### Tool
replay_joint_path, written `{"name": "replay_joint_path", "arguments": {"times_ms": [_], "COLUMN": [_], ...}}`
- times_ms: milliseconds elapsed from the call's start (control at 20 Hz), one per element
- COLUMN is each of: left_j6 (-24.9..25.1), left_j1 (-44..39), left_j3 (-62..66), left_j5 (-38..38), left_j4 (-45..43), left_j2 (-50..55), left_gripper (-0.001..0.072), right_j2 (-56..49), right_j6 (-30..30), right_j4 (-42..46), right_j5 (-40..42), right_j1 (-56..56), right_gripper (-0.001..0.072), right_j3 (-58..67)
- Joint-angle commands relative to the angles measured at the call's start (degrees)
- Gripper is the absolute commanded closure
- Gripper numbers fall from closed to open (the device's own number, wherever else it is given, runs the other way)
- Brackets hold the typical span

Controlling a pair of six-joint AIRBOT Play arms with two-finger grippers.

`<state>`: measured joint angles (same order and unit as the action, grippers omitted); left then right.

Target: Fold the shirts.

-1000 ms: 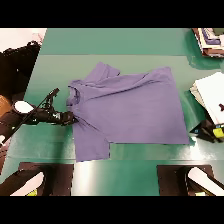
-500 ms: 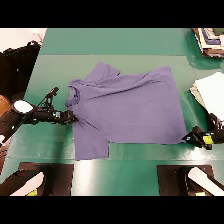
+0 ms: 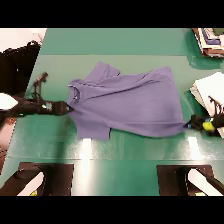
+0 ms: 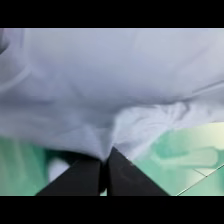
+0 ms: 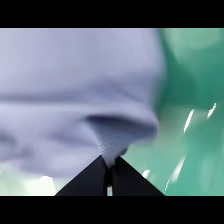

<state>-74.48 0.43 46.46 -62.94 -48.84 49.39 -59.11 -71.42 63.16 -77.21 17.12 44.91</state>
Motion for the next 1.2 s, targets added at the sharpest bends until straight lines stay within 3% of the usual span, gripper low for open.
{"name": "replay_joint_path", "arguments": {"times_ms": [0, 200, 400, 650, 850, 1000, 1150], "left_j6": [-0.74, -2.01, -4.7, -10.27, -11.1, -12.7, -13.2], "left_j1": [0.09, 0.09, 0.09, 0.09, 0.09, 0.09, 0.09], "left_j3": [14.49, 38.69, 62.64, 82.82, 83.58, 70.34, 53.99], "left_j5": [-6.99, -9.07, -7.41, -5.44, -5.66, -5.6, -7.43], "left_j4": [-1.07, -1.99, -4.72, -7.3, -10.14, -18.4, -19.43], "left_j2": [-3.37, -3.45, -3.45, -3.45, -2.78, -2.73, 0.5], "left_gripper": [0.0683, 0.0682, 0.0683, 0.0683, 0.0684, 0.0683, 0.0683], "right_j2": [3.87, 6.36, 8.28, 11.69, 8.81, 3.69, -2.91], "right_j6": [-0.55, -0.81, -1.18, -1.46, -4.85, -5.75, -5.75], "right_j4": [-2.56, -1.42, -1.64, -1.6, -1.64, -1.9, -1.51], "right_j5": [1.75, 4.02, 3.89, 3.02, -0.66, -7.19, -11.67], "right_j1": [-8.24, -11.23, -6.78, 2.21, 6.12, 5.35, 0.66], "right_gripper": [0.0695, 0.0695, 0.0695, 0.0695, 0.0697, 0.0697, 0.0697], "right_j3": [15.5, 39.56, 59.32, 71.93, 77.96, 74.86, 64.63]}}
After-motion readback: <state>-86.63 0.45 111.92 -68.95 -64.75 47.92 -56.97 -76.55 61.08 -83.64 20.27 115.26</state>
